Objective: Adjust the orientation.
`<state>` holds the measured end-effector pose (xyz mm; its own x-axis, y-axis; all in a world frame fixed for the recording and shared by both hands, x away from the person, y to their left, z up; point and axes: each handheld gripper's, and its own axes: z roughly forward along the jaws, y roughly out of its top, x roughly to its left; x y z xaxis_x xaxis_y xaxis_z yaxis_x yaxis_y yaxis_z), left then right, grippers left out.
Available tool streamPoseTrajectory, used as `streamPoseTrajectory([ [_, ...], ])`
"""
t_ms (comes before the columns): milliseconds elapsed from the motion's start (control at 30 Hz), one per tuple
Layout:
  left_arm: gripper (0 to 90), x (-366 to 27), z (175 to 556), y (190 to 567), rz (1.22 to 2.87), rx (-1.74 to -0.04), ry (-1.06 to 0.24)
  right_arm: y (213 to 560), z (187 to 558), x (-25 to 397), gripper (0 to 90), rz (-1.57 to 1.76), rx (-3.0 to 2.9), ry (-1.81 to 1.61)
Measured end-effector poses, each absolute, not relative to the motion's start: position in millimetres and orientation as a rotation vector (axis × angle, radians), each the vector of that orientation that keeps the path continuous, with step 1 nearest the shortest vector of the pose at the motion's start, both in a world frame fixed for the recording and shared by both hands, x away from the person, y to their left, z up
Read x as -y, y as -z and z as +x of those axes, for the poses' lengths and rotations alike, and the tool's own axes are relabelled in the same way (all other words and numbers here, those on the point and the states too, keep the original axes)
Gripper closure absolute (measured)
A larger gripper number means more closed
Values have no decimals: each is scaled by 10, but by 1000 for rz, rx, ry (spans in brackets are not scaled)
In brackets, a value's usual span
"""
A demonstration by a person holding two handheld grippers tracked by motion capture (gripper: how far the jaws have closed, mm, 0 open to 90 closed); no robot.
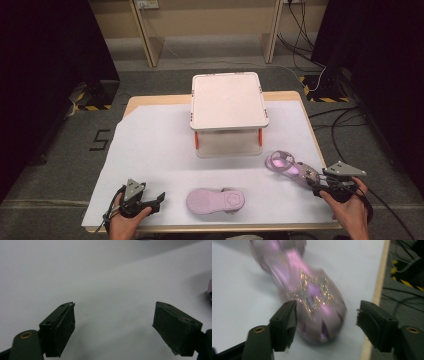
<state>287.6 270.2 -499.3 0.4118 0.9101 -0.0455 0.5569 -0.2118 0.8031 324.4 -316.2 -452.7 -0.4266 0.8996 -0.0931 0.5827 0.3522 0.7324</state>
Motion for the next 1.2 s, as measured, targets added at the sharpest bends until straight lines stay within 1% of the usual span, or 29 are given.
streamPoseTrajectory([
  [33, 174, -2701, 2877, 4993, 1894, -1253, -576, 4505, 3246, 3143, 302, 1293, -2120, -931],
  [100, 175, -2699, 2879, 4996, 1898, -1252, -575, 4460, 3267, 3096, 301, 1299, -2083, -1039],
  [200, 174, -2694, 2881, 5001, 1898, -1251, -574, 4426, 3328, 3028, 299, 1288, -2066, -1078],
  [233, 175, -2691, 2883, 5000, 1902, -1249, -574, 4389, 3420, 2942, 294, 1267, -2061, -1080],
  [267, 175, -2691, 2883, 5000, 1902, -1249, -574, 4389, 3420, 2942, 294, 1267, -2061, -1080],
  [333, 175, -2688, 2883, 4998, 1900, -1251, -574, 4345, 3599, 2791, 291, 1247, -2076, -1044],
  [367, 175, -2689, 2885, 4997, 1902, -1249, -576, 4345, 3599, 2791, 291, 1247, -2076, -1044],
  [467, 175, -2688, 2890, 4997, 1902, -1247, -574, 4324, 3793, 2633, 291, 1238, -2104, -1014],
  [567, 175, -2687, 2888, 4996, 1903, -1242, -573, 4348, 3936, 2457, 292, 1195, -2138, -861],
  [633, 175, -2686, 2887, 4997, 1895, -1240, -573, 4388, 3930, 2433, 299, 1196, -2177, -814],
  [733, 175, -2684, 2887, 4993, 1899, -1239, -573, 4396, 3883, 2447, 303, 1212, -2209, -830],
  [933, 176, -2686, 2883, 4988, 1895, -1235, -577, 4318, 3684, 2518, 295, 1182, -2287, -804],
  [1067, 176, -2685, 2881, 4987, 1896, -1233, -577, 4287, 3544, 2634, 296, 1146, -2308, -759],
  [1200, 176, -2681, 2884, 4989, 1899, -1233, -575, 4294, 3375, 2874, 291, 1165, -2285, -786],
])
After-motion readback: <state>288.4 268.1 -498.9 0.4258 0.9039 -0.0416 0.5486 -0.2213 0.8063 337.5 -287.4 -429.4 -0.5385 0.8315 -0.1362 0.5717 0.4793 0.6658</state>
